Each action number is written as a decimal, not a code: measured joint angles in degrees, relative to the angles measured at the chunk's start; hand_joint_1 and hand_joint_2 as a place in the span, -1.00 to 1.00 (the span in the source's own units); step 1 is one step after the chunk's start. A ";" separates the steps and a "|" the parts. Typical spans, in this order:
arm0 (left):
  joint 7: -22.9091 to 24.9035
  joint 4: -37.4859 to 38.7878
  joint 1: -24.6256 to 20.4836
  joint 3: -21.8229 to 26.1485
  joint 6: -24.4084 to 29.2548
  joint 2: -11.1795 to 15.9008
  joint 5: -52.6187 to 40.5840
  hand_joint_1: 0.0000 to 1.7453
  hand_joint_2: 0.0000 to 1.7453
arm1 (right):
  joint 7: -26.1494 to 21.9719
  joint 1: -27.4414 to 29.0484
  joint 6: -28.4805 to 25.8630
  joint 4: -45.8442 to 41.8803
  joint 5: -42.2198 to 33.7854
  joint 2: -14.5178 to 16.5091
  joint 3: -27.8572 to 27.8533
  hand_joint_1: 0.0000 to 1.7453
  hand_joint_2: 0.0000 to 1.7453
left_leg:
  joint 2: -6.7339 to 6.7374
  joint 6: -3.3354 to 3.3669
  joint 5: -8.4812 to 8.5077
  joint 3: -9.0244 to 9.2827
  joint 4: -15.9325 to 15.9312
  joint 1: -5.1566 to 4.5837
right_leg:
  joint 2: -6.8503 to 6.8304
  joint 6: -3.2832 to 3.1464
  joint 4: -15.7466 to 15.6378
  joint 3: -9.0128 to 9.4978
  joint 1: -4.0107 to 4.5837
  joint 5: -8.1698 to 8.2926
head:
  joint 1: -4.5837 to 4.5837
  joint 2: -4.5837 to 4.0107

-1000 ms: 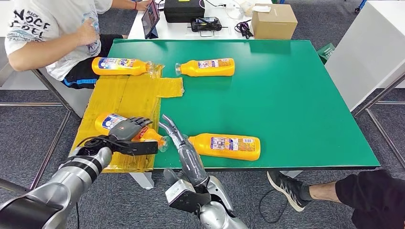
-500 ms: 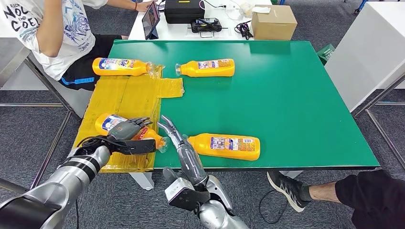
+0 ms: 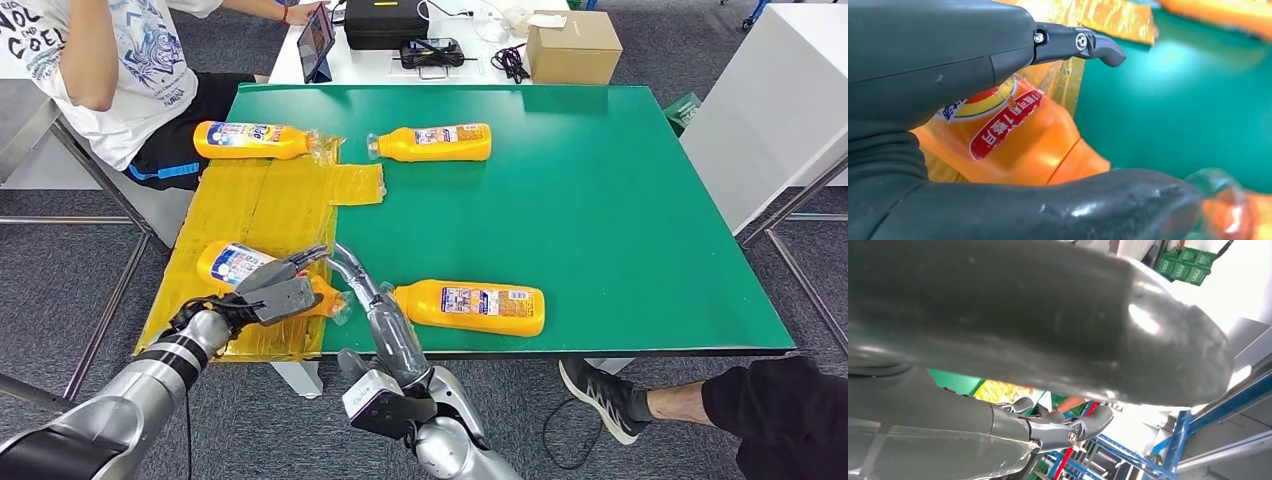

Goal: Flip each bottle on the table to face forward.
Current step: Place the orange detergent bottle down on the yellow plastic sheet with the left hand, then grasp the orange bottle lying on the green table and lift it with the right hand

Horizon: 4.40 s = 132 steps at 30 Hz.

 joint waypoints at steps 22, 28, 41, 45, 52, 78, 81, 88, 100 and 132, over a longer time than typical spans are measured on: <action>-3.92 -36.75 17.71 28.36 51.03 -17.84 -15.51 -1.00 -1.00 | 2.50 -0.21 -3.20 2.25 3.73 0.38 0.10 -1.00 -1.00 | -0.01 0.02 -0.02 -0.50 0.03 -0.02 | -0.02 0.02 -0.05 -0.50 0.00 0.01 | 0.00 0.00; -1.42 -37.27 18.42 27.32 43.70 -18.03 8.06 -1.00 -1.00 | 8.57 -0.27 -6.50 1.48 10.42 -1.89 -0.91 -1.00 1.00 | -0.02 0.03 -0.01 -0.49 0.03 -0.02 | -0.02 0.02 -0.06 -0.46 -0.02 0.01 | -0.01 0.00; 4.98 -37.22 25.48 29.37 25.92 -16.60 28.22 -1.00 1.00 | 22.54 -0.74 -2.99 -3.45 22.49 -11.69 -12.35 -1.00 1.00 | 0.00 0.04 -0.04 -0.57 0.04 -0.08 | -0.02 0.05 -0.12 -0.49 -0.04 0.03 | -0.02 0.00; 4.53 -37.39 28.91 30.54 24.16 -16.19 27.18 -1.00 1.00 | 25.21 -2.54 3.16 -2.54 23.33 -15.73 -16.63 -1.00 1.00 | -0.02 0.05 -0.04 -0.59 0.04 -0.10 | -0.02 0.06 -0.14 -0.49 -0.05 0.03 | -0.02 0.00; 4.69 -37.12 30.28 30.91 23.14 -15.97 24.24 -1.00 1.00 | 26.06 -6.90 11.24 4.40 20.20 -18.21 -18.09 -1.00 1.00 | -0.02 0.06 -0.02 -0.56 0.05 -0.10 | -0.03 0.06 -0.13 -0.48 -0.04 0.04 | -0.04 0.00; 4.45 -31.13 26.75 30.25 23.12 -15.97 22.96 -1.00 1.00 | 25.39 -18.29 18.08 21.86 14.94 -19.03 -11.17 -1.00 1.00 | -0.02 0.07 -0.01 -0.57 0.06 -0.09 | -0.02 0.09 -0.12 -0.49 -0.04 0.06 | -0.04 0.00; 4.45 -30.77 26.63 30.25 23.19 -15.97 22.96 -1.00 1.00 | 25.38 -18.77 18.74 22.34 14.74 -19.20 -10.70 -1.00 1.00 | -0.02 0.07 -0.01 -0.57 0.06 -0.09 | -0.02 0.09 -0.12 -0.49 -0.05 0.06 | -0.04 0.00; 4.46 -29.73 26.14 30.25 23.08 -15.95 23.21 -1.00 1.00 | 25.45 -22.57 24.35 23.47 13.00 -21.87 -6.71 -1.00 1.00 | -0.02 0.08 0.01 -0.57 0.07 -0.11 | -0.03 0.12 -0.12 -0.48 -0.05 0.09 | -0.05 0.00; 4.45 -27.39 24.80 29.99 22.96 -15.95 23.64 -1.00 1.00 | 25.38 -27.77 29.97 23.64 9.74 -27.28 1.68 -1.00 1.00 | -0.04 0.09 0.01 -0.59 0.08 -0.11 | -0.04 0.13 -0.12 -0.48 -0.05 0.09 | -0.04 0.00; 4.47 -25.44 23.54 28.36 21.99 -16.29 25.78 -1.00 1.00 | 26.80 -33.46 33.28 25.55 6.75 -28.62 18.18 -0.13 1.00 | -0.03 0.09 0.02 -0.58 0.08 -0.11 | -0.03 0.13 -0.11 -0.49 -0.05 0.10 | -0.06 0.00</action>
